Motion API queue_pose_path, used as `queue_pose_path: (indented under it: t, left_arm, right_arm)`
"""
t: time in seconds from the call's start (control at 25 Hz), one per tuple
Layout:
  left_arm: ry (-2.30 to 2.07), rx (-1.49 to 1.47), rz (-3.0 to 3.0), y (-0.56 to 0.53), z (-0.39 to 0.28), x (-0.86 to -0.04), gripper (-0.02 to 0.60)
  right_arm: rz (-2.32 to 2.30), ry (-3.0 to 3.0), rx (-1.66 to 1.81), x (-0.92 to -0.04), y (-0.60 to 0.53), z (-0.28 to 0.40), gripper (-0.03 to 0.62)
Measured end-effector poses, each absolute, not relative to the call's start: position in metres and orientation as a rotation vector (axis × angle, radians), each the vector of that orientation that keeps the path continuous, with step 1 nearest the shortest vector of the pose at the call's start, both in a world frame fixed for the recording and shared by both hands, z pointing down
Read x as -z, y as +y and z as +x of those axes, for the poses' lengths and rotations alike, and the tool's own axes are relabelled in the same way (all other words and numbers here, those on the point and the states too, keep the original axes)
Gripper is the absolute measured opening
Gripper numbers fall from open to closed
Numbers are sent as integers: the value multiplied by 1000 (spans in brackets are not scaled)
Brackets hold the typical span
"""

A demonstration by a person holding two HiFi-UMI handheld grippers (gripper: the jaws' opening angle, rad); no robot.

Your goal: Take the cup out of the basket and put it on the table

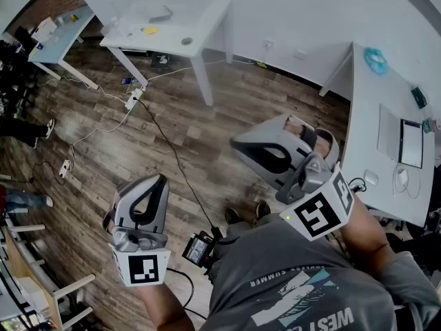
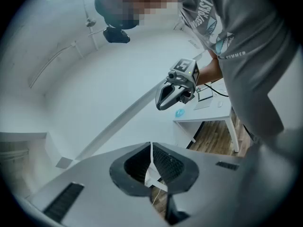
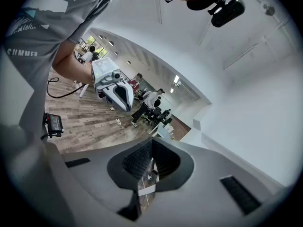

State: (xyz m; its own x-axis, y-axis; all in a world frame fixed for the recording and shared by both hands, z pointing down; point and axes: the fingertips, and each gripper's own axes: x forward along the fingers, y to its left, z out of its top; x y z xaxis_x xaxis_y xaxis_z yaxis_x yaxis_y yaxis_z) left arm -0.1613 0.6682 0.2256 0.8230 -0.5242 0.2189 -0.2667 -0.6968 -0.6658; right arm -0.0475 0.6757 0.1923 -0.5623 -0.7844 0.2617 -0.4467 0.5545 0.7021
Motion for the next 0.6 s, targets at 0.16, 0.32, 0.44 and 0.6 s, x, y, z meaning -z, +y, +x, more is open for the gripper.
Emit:
queue_pose_path:
  t: [0.16,0.32,0.44,0.6]
  left_arm:
    - [566,514,-2365,661,-166,-227,25]
    - [553,500,-2377,649,-174,-230,25]
    - [543,490,-2386,641,-182,-234,25]
    - [531,460,-2402,632,-192,-237,25]
  right_arm:
    - [999,-2219,774,-194,669,-51,5]
    - [1015,-2204,760,-196,659,-58,5]
    - [1031,-2204,746,-197,651,-65,6]
    - [1050,-2235,700,-200,647,-75,6]
